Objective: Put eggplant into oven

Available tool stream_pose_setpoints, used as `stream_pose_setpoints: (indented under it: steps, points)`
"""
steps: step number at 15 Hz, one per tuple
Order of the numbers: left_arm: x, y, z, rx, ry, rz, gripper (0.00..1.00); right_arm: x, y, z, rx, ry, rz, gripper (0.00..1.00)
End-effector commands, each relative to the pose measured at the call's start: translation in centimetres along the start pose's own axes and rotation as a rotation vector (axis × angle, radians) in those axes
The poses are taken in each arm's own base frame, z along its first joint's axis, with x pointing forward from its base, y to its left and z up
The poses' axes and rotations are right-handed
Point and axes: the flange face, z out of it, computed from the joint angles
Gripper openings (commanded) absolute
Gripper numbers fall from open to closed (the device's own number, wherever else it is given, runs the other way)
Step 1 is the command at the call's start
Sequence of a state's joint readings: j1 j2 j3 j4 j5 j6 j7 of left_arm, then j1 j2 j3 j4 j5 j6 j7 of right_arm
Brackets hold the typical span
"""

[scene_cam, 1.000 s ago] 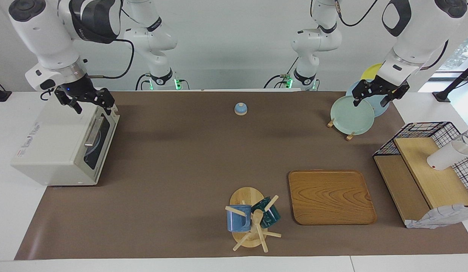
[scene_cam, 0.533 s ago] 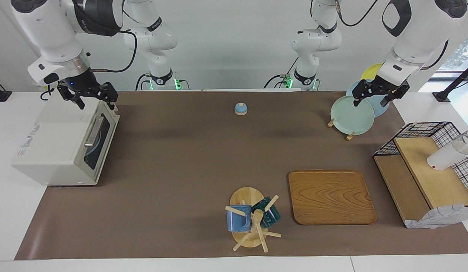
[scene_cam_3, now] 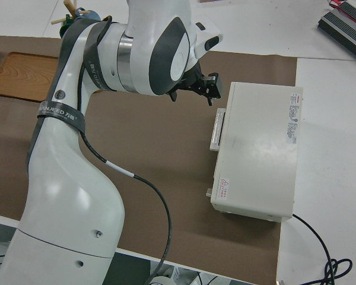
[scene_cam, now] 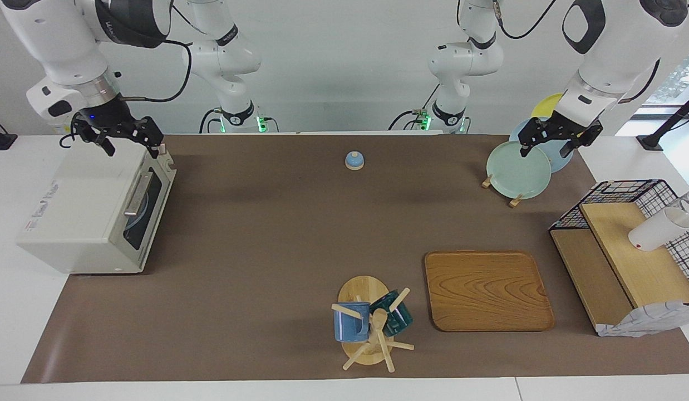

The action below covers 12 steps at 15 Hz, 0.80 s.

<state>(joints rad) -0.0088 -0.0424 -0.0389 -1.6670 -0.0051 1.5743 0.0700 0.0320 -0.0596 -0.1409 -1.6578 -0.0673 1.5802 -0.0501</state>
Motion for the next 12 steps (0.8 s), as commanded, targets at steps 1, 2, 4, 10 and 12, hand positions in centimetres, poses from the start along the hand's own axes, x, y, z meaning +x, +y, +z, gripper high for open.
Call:
stream_pose_setpoints:
  steps: [1,2,4,10,12]
  points:
    - [-0.3,-0.1,-0.4,0.023,0.013,0.008,1.0,-0.2,0.3,-1.3,0.024,-0.018,-0.009,1.0]
    - [-0.3,-0.1,-0.4,0.023,0.013,0.008,1.0,-0.3,0.4,-1.4,0.024,-0.016,-0.009,1.0]
    - [-0.3,-0.1,-0.4,0.023,0.013,0.008,1.0,-0.3,0.5,-1.2,0.023,-0.016,-0.008,1.0]
    - [-0.3,-0.1,-0.4,0.023,0.012,0.008,1.0,-0.1,-0.4,-1.2,0.025,-0.008,-0.025,1.0]
    - [-0.3,-0.1,-0.4,0.023,0.013,0.008,1.0,-0.3,-1.0,-1.1,0.076,-0.019,-0.022,1.0]
